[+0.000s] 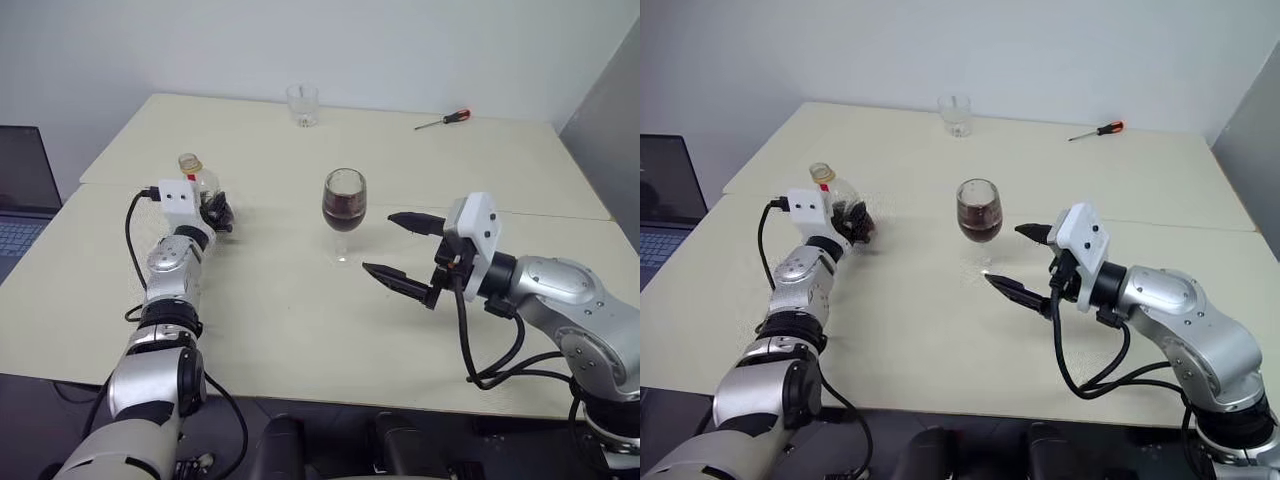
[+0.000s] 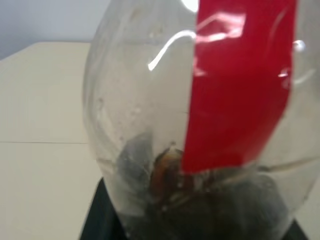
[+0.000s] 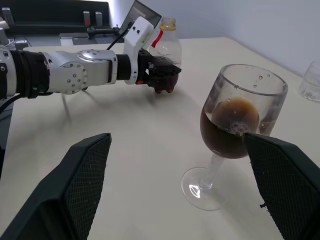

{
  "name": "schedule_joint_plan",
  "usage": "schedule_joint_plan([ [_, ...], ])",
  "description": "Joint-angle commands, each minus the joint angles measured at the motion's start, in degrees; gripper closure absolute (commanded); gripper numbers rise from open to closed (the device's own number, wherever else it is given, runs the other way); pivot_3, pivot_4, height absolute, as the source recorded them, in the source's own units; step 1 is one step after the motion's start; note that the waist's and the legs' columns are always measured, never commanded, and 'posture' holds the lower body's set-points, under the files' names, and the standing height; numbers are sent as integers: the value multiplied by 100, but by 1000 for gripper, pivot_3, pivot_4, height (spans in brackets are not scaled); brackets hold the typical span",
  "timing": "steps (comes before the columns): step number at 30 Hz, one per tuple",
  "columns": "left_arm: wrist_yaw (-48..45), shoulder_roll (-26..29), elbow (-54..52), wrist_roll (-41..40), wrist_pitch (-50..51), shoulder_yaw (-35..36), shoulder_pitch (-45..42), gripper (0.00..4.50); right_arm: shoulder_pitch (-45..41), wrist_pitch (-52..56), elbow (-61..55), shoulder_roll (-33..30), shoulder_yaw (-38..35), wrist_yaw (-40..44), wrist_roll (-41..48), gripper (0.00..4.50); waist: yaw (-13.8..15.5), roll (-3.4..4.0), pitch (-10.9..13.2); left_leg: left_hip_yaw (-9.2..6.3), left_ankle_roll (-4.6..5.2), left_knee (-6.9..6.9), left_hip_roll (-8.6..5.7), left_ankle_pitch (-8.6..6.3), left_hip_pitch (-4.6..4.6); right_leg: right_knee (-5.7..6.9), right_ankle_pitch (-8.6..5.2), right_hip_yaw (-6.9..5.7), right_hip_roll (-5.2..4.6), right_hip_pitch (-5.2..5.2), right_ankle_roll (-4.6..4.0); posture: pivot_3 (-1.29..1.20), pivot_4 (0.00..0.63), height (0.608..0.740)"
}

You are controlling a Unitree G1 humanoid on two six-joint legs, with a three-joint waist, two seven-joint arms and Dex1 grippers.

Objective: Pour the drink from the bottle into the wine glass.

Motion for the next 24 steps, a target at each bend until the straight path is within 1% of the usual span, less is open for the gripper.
schedule_joint_plan([
  [1, 163, -113, -478, -48, 8, 14, 149, 1338, -103, -174, -31, -25, -6, 174, 33, 0, 0, 0, 0, 0, 0, 0, 0, 0, 0, 0, 0, -1, 0, 0, 0, 0, 150, 740],
  [5, 288, -174, -1020, -64, 309, 15, 466, 135, -198, -201, 64, -38, 28, 324, 37, 0, -11, 0, 0, 0, 0, 2, 1, 0, 0, 1, 0, 1, 1, 0, 0, 0, 150, 740],
  [6, 290, -174, -1209, -88, 405, 23, 552, 38, -235, -205, 91, -33, 42, 356, 37, 0, -21, 0, 0, 0, 0, 2, 1, 0, 0, 1, 0, 2, 1, 0, 0, 0, 150, 740],
  [9, 259, -100, -2058, -167, 865, 27, 841, 38, -366, -218, 185, -26, 95, 461, 17, 0, -51, 0, 0, -2, 0, 1, 3, 0, 0, 2, 0, 1, 2, 0, 0, 0, 150, 740],
  [13, 114, 33, -4110, -396, 2016, -41, 1503, 38, -499, -186, 326, -104, 39, 636, 67, 0, -67, 0, 0, -3, -1, 1, 5, 0, 0, 2, 0, 2, 2, -1, 0, 0, 150, 740],
  [16, 308, 162, -5333, -374, 2834, 7, 1965, 38, -496, -213, 456, -221, -71, 815, 99, 0, -67, 0, 0, -3, -1, 1, 5, 0, 1, 3, 0, 4, 0, 0, 0, 0, 150, 740],
  [21, 644, 322, -6671, -356, 3735, 285, 2530, 38, -681, -264, 921, -430, -253, 1085, 62, 0, -66, 0, 0, -3, -1, 1, 4, -1, 7, 2, 0, 8, -1, 4, 0, 0, 150, 740],
  [24, 752, 391, -7051, -356, 4012, 465, 2695, 38, -790, -234, 1090, -469, -357, 1164, 143, 0, -66, 0, 0, -4, 0, 1, 4, -1, 7, 1, -1, 8, 0, 4, 0, 0, 150, 740],
])
